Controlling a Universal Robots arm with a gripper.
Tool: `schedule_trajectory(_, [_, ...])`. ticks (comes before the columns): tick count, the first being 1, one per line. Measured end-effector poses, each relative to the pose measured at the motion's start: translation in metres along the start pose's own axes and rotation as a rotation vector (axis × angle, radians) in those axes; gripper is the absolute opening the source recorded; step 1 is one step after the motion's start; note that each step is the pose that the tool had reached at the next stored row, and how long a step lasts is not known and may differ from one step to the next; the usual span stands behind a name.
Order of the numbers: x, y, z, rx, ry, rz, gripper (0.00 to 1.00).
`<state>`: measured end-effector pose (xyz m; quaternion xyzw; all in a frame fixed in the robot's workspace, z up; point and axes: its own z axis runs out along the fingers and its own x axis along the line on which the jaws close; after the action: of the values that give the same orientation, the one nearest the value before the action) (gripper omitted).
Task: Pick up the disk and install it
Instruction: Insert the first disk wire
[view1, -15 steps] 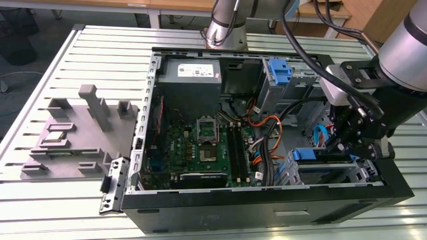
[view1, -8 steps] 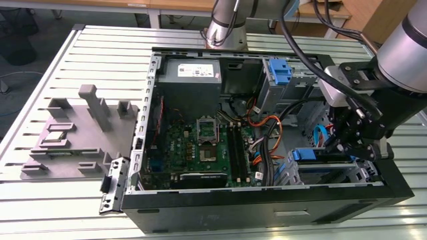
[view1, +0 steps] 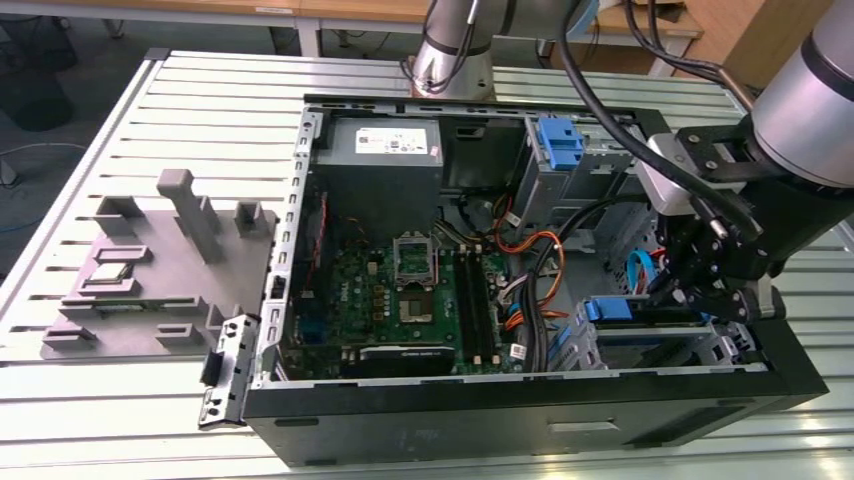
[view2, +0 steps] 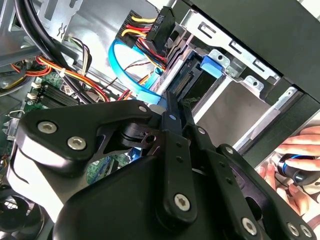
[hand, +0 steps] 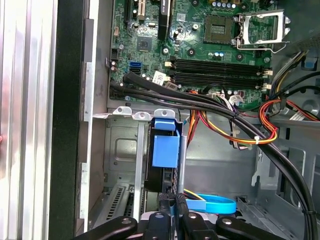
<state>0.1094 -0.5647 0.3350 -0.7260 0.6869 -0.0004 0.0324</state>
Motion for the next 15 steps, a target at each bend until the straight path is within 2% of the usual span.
schedule_trajectory(15, [0.0002,0.0005,0.0049,-0.0001,0.0002,0.000,0.16])
